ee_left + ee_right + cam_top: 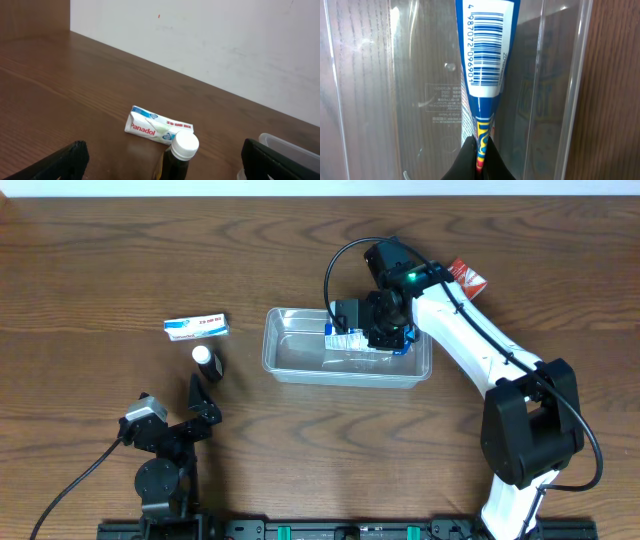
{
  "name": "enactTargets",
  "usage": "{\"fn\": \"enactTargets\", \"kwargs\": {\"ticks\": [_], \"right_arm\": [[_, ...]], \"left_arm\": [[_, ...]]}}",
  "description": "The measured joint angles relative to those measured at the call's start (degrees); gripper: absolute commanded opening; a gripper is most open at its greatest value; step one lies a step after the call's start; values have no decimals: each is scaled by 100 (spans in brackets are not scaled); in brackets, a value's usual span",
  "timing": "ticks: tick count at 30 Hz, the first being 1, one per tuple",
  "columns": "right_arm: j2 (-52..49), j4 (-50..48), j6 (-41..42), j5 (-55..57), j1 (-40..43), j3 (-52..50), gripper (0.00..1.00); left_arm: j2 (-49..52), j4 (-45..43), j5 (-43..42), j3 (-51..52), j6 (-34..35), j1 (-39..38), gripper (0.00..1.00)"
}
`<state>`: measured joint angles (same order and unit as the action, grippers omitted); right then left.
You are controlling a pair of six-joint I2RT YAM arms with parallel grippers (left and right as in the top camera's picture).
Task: Pack container
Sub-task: 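Lift the blue box and carry it over the clear container, then lower the blue box into the container and open the right gripper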
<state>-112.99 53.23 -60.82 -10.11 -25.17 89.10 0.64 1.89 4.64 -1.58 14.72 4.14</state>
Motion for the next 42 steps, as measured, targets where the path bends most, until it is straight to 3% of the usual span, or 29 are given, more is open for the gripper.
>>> {"fn": "enactTargets", "kwargs": {"ticks": [9, 15, 31, 42], "right_arm": [[0, 376, 22, -35, 28, 39, 2], [-22, 713, 341, -9, -33, 46, 23], [-101, 1043, 769, 114, -267, 46, 24], [-98, 1801, 927, -9, -358, 531, 25]], "left_arm": [[0, 0, 0, 0, 0, 0, 98], [0, 0, 0, 0, 0, 0, 98], [0, 0, 0, 0, 0, 0, 98], [0, 0, 0, 0, -2, 0, 98]]}}
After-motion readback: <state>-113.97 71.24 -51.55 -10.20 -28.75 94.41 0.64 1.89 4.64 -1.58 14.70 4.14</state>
